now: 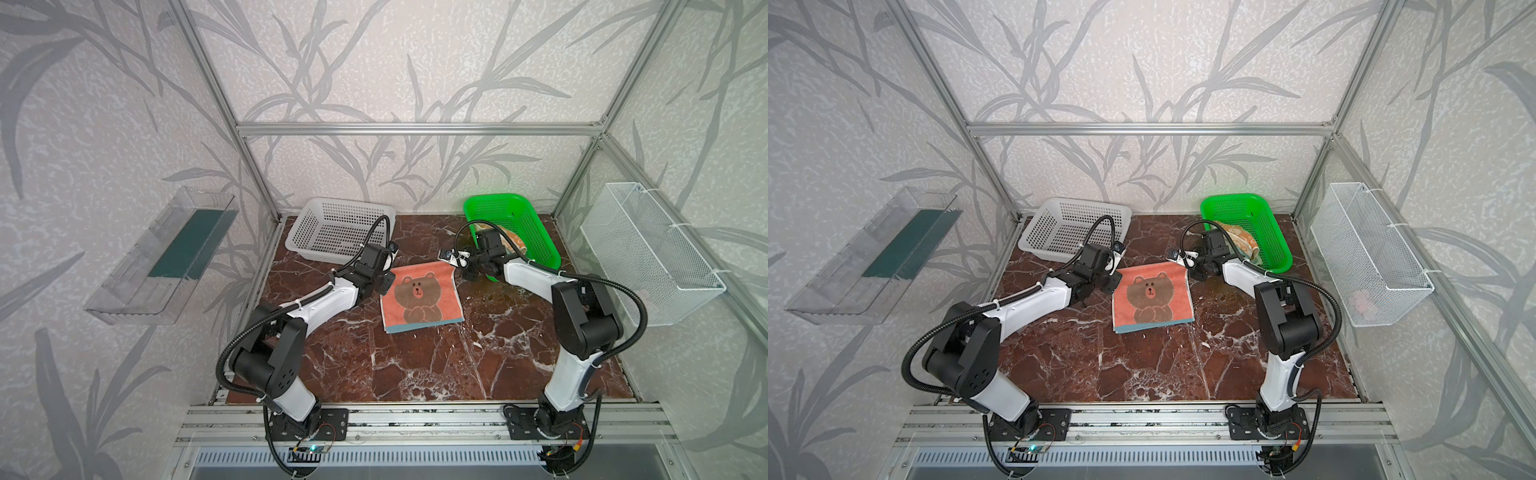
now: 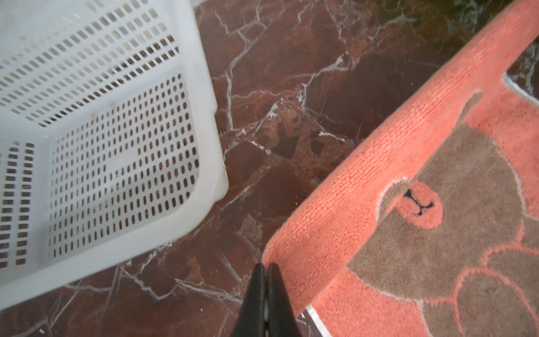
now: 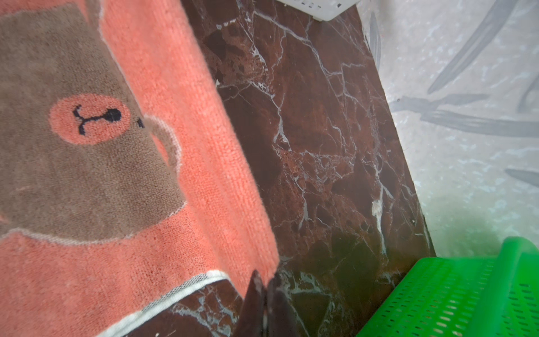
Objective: Fold and stack the towels
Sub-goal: 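Fold the far edge over toward the robot with both grippers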
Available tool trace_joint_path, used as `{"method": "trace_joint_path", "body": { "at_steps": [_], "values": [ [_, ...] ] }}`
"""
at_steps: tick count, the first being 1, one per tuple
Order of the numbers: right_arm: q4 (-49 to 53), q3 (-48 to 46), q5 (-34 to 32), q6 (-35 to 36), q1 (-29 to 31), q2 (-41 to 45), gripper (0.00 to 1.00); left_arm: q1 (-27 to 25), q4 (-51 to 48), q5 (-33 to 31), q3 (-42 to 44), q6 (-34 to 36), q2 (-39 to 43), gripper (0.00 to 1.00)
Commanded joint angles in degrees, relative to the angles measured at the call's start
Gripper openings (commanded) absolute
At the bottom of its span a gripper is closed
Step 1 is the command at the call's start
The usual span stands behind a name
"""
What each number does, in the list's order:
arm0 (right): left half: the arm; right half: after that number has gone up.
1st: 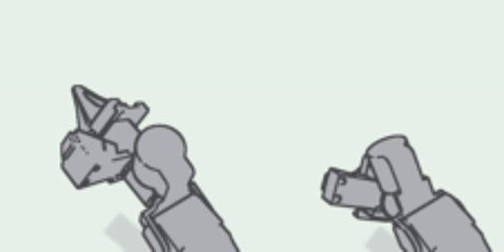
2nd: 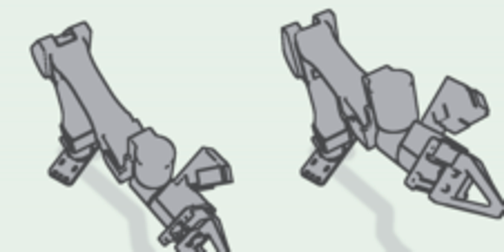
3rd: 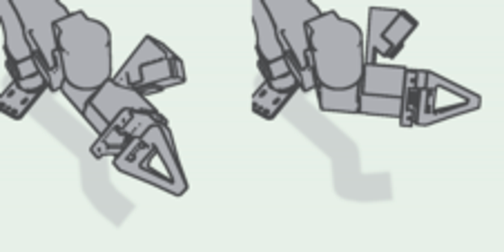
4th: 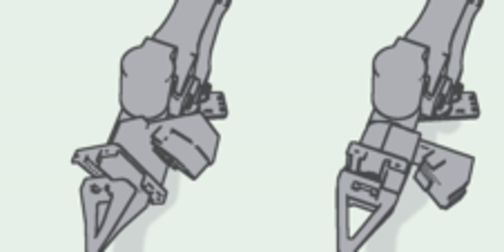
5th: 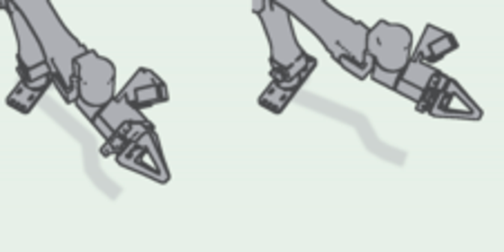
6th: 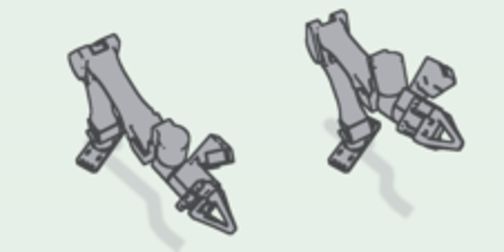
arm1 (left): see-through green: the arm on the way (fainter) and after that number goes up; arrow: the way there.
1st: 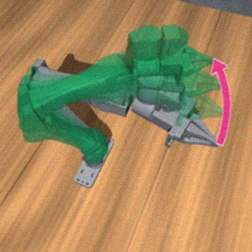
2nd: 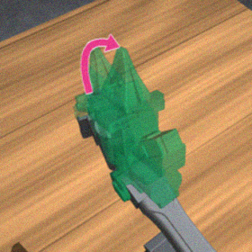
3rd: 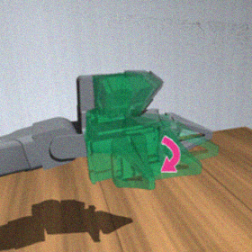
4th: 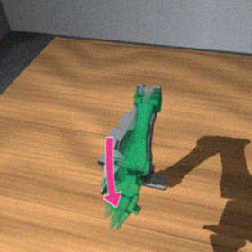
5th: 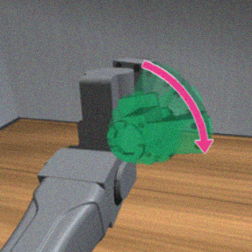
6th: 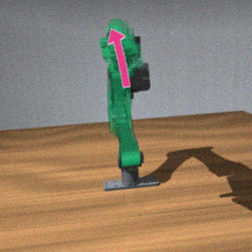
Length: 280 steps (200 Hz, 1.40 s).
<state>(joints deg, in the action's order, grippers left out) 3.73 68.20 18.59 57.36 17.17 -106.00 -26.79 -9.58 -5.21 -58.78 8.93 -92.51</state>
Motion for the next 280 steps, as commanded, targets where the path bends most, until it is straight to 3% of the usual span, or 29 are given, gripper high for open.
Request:
{"method": "trace_joint_path", "body": {
  "at_steps": [1,94,207,280],
  "values": [
    [2.0,-1.9,0.2,0.6,-0.9,3.7,0.00,0.1,-5.7,1.6,-1.0,-2.2,1.9,0.00],
    [0.7,-11.5,1.5,-2.5,-0.9,12.2,0.00,-1.3,-9.3,2.5,1.0,-5.7,4.1,0.00],
    [7.9,-16.7,5.2,-5.3,-0.5,21.0,0.00,-4.1,-10.9,-0.7,4.9,-11.5,9.3,0.00],
    [12.9,-19.6,4.5,-7.0,1.6,24.2,0.00,-6.7,-11.6,1.2,7.2,-14.1,11.5,0.00]
  ]
}}
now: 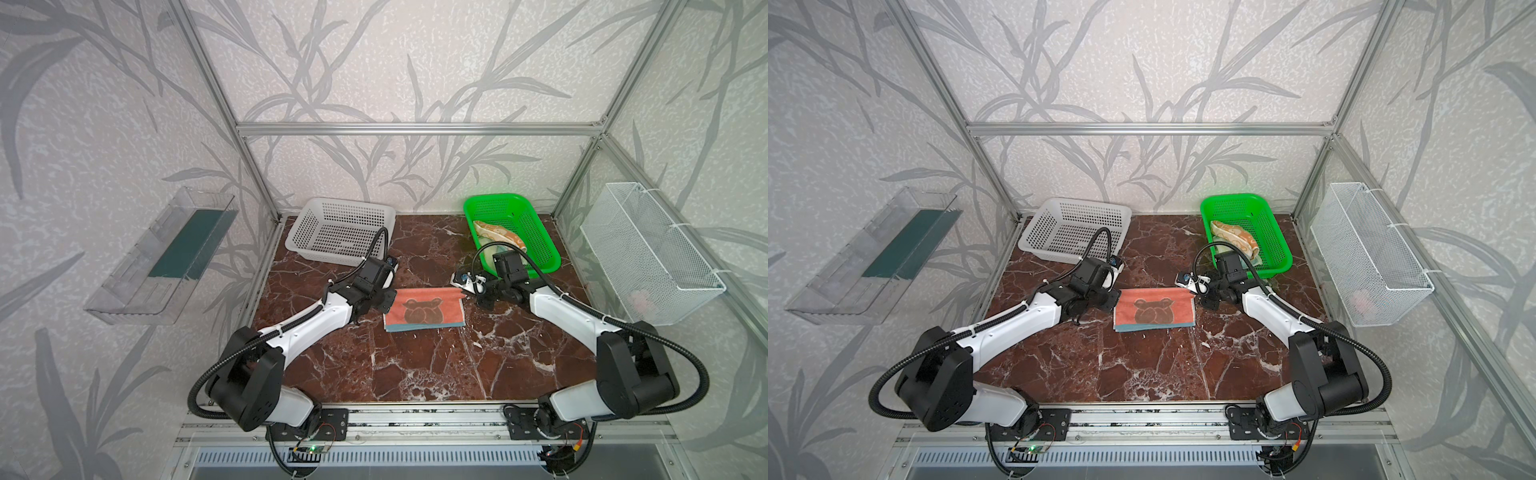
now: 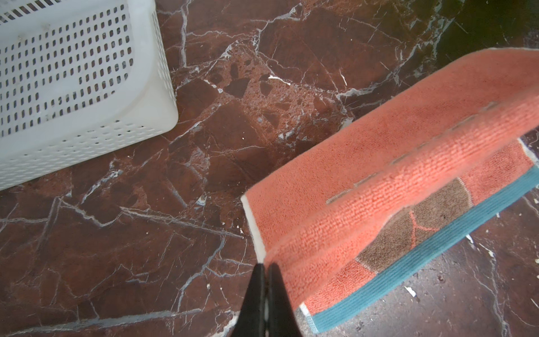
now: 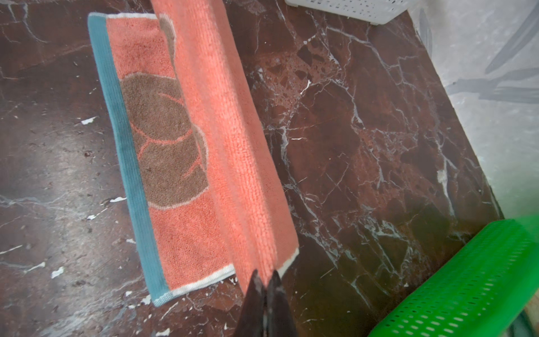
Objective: Fold and stack the towels
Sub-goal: 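Fold the far edge over toward the robot with both grippers, then lay the folded edge down and open both grippers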
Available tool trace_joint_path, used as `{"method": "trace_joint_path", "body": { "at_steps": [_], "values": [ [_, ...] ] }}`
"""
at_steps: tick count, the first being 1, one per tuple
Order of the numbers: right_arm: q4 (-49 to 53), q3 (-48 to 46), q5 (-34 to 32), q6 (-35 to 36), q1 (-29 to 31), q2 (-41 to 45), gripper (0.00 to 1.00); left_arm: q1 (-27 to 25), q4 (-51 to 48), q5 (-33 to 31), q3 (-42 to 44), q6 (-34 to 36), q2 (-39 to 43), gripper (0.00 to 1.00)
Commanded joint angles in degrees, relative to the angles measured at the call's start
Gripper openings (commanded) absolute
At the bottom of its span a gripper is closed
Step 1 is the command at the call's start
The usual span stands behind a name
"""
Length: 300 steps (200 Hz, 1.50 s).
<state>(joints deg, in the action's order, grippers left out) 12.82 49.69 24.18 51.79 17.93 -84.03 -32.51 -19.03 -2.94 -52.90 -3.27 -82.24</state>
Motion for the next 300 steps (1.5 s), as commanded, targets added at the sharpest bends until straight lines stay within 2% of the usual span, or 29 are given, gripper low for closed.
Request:
{"method": "trace_joint_path", "body": {
  "at_steps": [1,109,180,220,240,275,300],
  "values": [
    [3.8,-1.1,-1.1,-1.5,0.8,2.3,0.00,-1.0,-2.2,-1.1,1.3,-2.0,1.2,0.00],
    [13.8,0.9,-6.8,-1.9,4.8,-1.1,0.00,-4.5,-4.8,-2.4,2.6,-5.9,-0.1,0.00],
    [12.8,0.5,-7.8,-2.2,5.7,-3.3,0.06,-6.2,-4.7,-2.4,2.7,-7.8,-2.3,0.00],
    [12.3,0.1,-8.1,-2.3,6.2,-3.6,0.17,-6.8,-4.0,-1.3,3.5,-8.8,-2.7,0.00],
    [12.3,0.0,-8.3,-2.4,6.7,-3.6,0.23,-7.0,-4.4,-1.3,3.8,-9.1,-1.9,0.06],
    [12.5,0.1,-9.9,-2.9,7.6,-4.4,0.29,-7.3,-5.3,-1.5,4.6,-9.8,0.0,0.34],
    [14.0,0.2,-10.8,-3.8,8.0,-3.8,0.33,-7.7,-6.1,-1.0,5.1,-10.1,1.3,0.41]
  ]
}}
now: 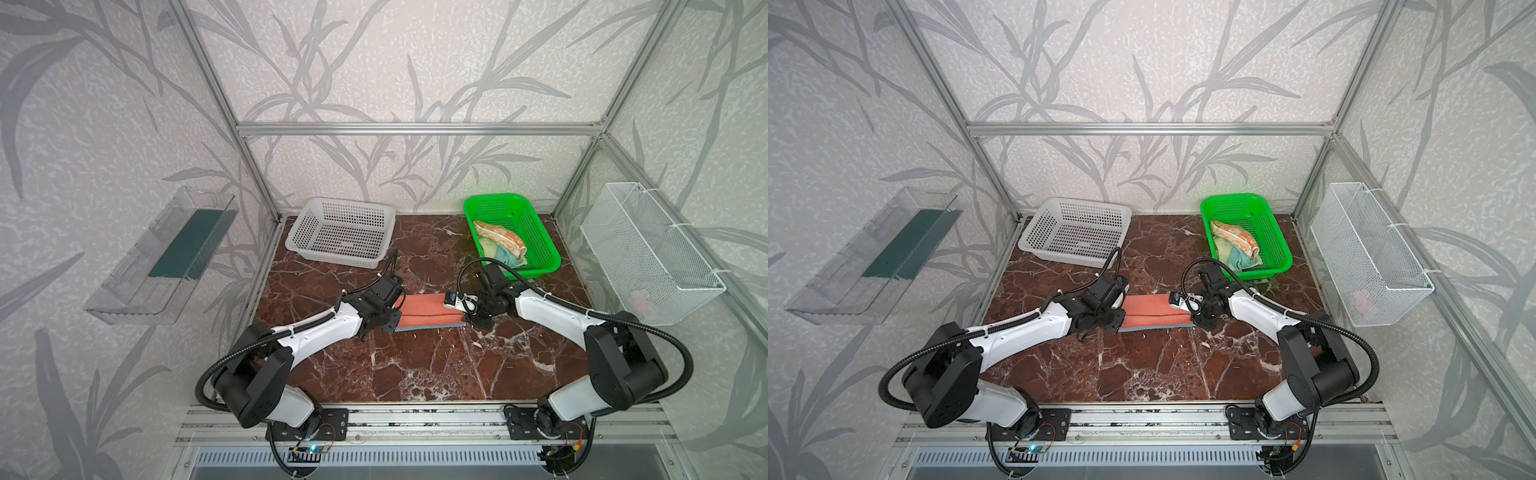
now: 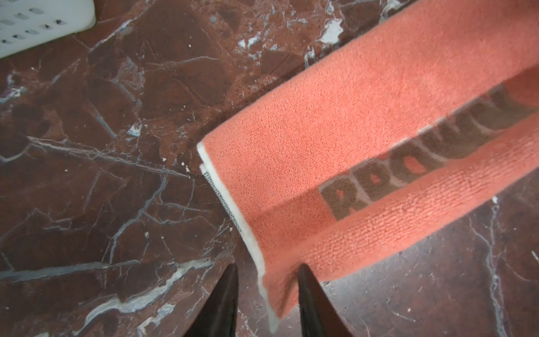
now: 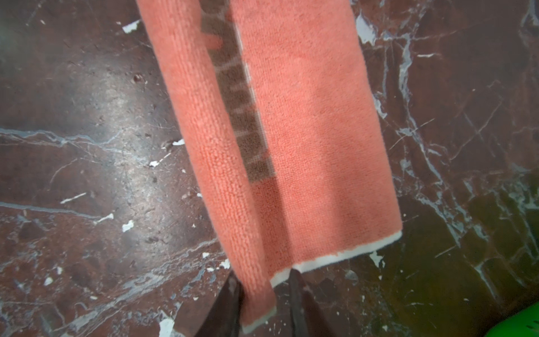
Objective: Fold and stack the towels
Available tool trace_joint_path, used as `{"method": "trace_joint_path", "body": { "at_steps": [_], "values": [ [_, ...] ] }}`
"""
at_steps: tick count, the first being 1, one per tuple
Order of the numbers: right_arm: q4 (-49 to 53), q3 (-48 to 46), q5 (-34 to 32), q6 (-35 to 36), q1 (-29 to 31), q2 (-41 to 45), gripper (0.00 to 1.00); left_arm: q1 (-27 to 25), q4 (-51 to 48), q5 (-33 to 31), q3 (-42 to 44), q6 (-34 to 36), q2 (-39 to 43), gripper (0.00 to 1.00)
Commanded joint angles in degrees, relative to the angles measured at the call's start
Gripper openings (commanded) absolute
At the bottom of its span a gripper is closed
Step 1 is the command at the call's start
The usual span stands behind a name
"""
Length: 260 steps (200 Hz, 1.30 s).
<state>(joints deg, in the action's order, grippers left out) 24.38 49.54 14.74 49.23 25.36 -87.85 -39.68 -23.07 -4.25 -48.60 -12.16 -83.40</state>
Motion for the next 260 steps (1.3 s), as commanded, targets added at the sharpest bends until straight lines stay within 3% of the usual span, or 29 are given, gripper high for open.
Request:
{"method": "trace_joint_path", "body": {
  "at_steps": [1,48,108,164,174,180,193,222,260],
  "values": [
    [2.5,0.4,-1.4,-1.3,0.6,0.1,0.33,-0.6,-2.1,0.4,0.8,-1.2,2.5,0.41],
    [2.8,-0.7,1.7,-6.7,0.5,7.6,0.44,-0.9,-3.5,0.9,1.4,-2.8,6.9,0.49],
    [-9.8,-4.5,0.2,-20.8,0.5,15.8,0.50,-0.9,1.7,0.7,3.6,-3.3,10.3,0.53],
    [-5.4,2.8,5.3,-38.2,0.7,10.5,0.45,-0.6,4.5,-3.5,5.7,-11.5,9.8,0.80],
    [-5.5,3.5,5.6,-41.8,1.0,9.1,0.43,-0.4,5.6,-4.6,6.7,-13.2,10.2,0.88],
    [-5.4,4.0,6.0,-43.4,1.1,8.3,0.43,-0.3,6.4,-6.5,7.4,-15.6,10.5,0.99],
    [-6.1,4.4,6.3,-47.4,1.6,6.5,0.41,0.5,6.6,-9.0,8.7,-21.7,10.9,0.99],
    [-9.9,3.5,5.3,-54.8,4.2,3.0,0.39,3.7,6.9,-6.7,10.5,-27.8,10.9,0.99],
    [-11.7,4.1,0.6,-59.0,8.2,-1.9,0.39,7.3,10.8,3.7,11.7,-29.3,8.3,0.99]
  ]
}}
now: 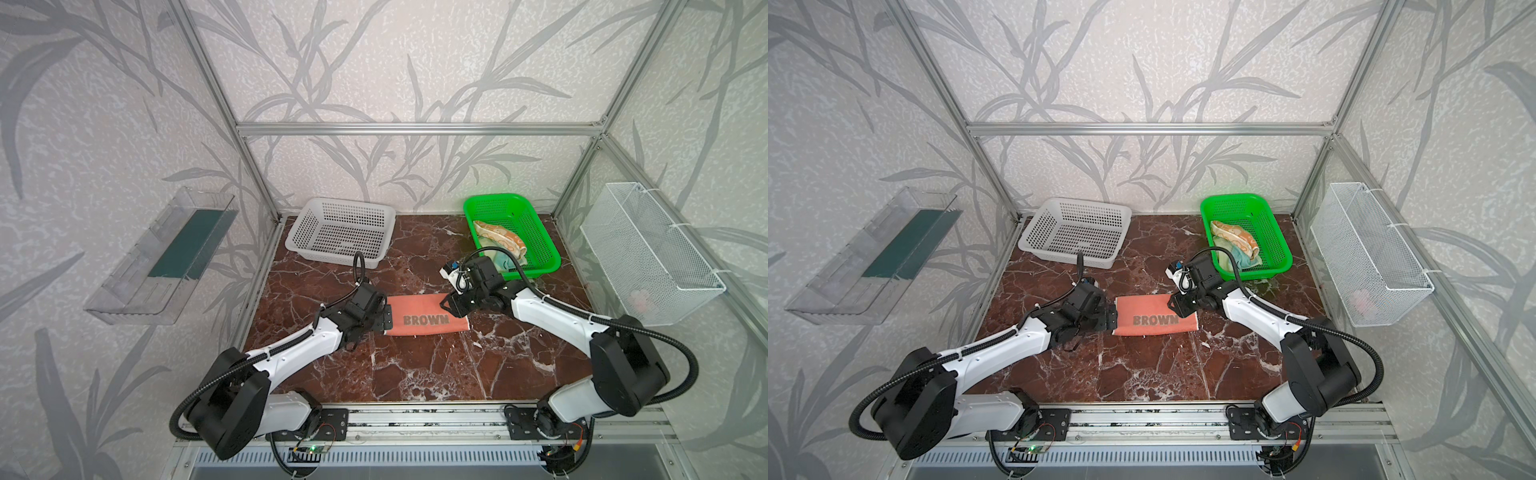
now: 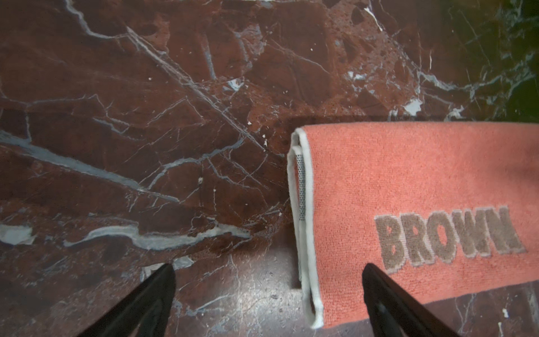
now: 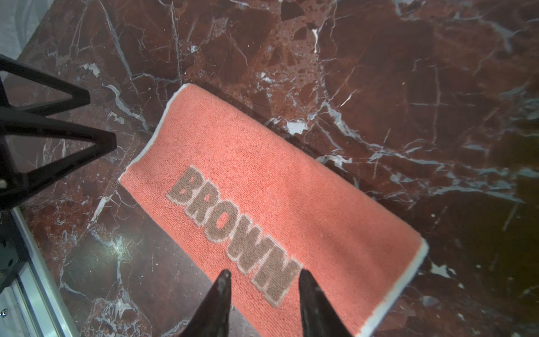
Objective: Fold and stack the towels
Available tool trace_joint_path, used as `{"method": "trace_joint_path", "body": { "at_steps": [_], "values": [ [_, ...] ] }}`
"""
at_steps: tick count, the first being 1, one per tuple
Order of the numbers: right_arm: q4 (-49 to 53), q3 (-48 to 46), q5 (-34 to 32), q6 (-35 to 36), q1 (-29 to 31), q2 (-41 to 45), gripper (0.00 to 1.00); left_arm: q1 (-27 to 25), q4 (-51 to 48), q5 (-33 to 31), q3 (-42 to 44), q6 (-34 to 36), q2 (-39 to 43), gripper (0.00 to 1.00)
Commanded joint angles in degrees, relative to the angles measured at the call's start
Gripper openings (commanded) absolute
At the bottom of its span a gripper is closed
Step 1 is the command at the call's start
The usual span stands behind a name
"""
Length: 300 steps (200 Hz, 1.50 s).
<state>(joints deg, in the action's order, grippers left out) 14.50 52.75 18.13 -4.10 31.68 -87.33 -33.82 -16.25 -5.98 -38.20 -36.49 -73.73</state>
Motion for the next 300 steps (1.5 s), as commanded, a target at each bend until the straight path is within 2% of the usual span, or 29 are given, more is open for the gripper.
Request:
{"method": "trace_joint_path", "body": {
  "at_steps": [1,17,89,152,220,275,289,297,300],
  "values": [
    [-1.8,1.0,-2.9,-5.8,1.9,-2.6,0.39,1.5,4.2,5.6,1.4,-5.1,-1.5,0.99],
    [-0.9,2.0,-3.7,-7.0,2.2,-4.9,0.39,2.0,7.6,9.2,1.9,-5.1,-3.5,0.99],
    [-3.4,0.8,-6.9,-13.5,2.2,-10.1,0.40,2.4,9.3,15.7,-0.2,-5.0,-11.7,0.94],
    [-7.2,-1.6,-6.0,-15.0,2.3,-12.3,0.40,2.4,13.1,18.9,1.1,-6.1,-15.8,0.72],
    [-9.2,-2.1,-6.0,-15.1,3.0,-14.1,0.40,1.7,15.1,18.5,1.0,-6.0,-19.4,0.60],
    [-8.7,-1.6,-7.0,-14.4,3.2,-14.7,0.40,1.4,13.8,15.7,-0.3,-5.0,-20.2,0.36],
    [-8.5,-1.5,-7.1,-14.2,3.2,-14.7,0.40,1.4,12.3,14.9,-1.2,-4.0,-19.8,0.27],
    [-8.4,-1.5,-7.2,-14.1,3.3,-14.7,0.40,1.5,11.4,14.5,-2.0,-3.3,-19.7,0.16],
    [-8.4,-1.5,-7.2,-14.1,3.2,-14.6,0.40,1.4,10.9,14.3,-2.4,-3.0,-19.8,0.09]
  ]
}}
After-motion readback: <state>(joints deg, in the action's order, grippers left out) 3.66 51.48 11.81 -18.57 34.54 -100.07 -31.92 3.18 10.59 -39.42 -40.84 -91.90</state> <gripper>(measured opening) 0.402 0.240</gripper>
